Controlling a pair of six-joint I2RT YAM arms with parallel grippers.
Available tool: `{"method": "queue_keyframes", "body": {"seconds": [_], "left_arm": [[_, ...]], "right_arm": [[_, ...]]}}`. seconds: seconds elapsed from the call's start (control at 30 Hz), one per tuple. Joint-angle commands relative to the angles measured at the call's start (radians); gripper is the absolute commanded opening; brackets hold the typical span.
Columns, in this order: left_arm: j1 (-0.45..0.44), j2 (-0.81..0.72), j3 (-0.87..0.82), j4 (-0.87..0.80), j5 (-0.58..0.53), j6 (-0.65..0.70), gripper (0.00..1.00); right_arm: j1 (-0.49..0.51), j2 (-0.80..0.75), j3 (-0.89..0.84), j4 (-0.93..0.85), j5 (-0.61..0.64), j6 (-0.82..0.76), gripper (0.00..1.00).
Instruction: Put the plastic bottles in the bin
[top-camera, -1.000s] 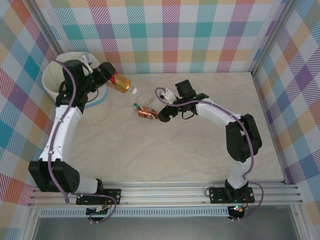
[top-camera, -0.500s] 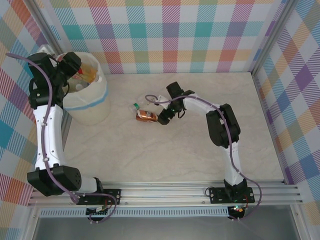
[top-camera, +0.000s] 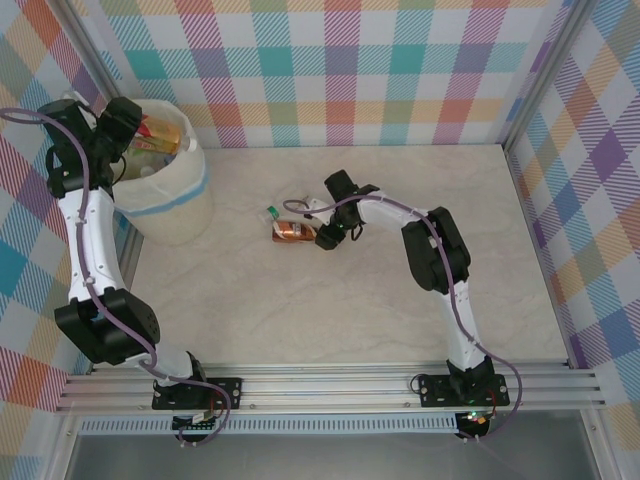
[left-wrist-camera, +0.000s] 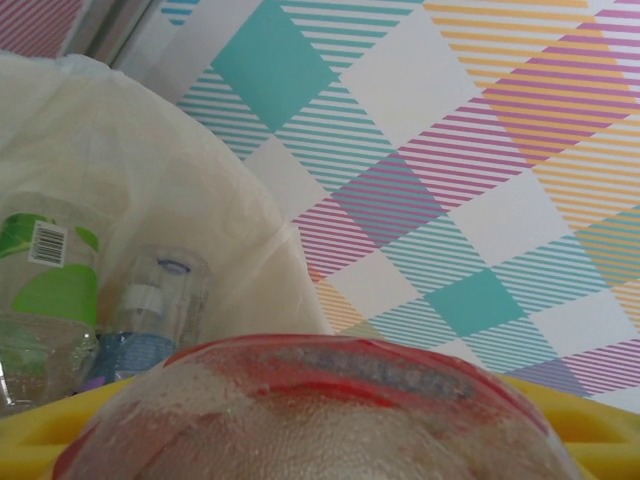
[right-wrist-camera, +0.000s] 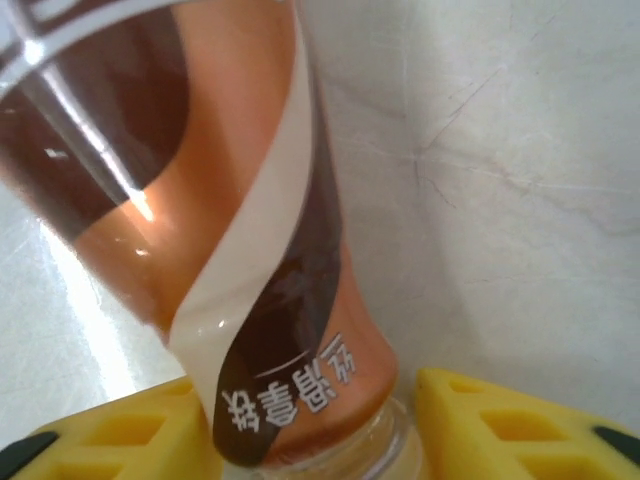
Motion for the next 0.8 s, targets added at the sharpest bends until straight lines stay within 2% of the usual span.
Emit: {"method": "queue_keyframes", "body": {"seconds": [0.0,0.2,0.37,0.57,0.7,0.77], "left_arm": [[0.027,0.030,-0.008,-0.042,0.011,0.003,0.60],[0.050,0.036,0.134,-0.079,-0.048,0.014,0.60],[0.117,0.042,0.198,-0.081,-0.056,0.004,0.60],[0.143,0.059,0.159,-0.098,-0.091,0.039,0.60],[0.134,0.112,0.084,-0.039,-0.008,0.006,0.60],[0.108,0.138,0.073,-0.024,0.016,0.007,0.65]], "right_arm": [[0.009,0.000,-0.022,-0.010,-0.014,-0.003,0.40],[0.008,-0.089,-0.106,0.068,-0.044,0.025,0.27],[0.010,-0.205,-0.213,0.161,-0.064,0.069,0.20],[0.009,-0.315,-0.306,0.219,-0.072,0.115,0.18],[0.008,-0.374,-0.333,0.228,-0.105,0.149,0.19],[0.009,-0.397,-0.337,0.230,-0.126,0.166,0.19]]}}
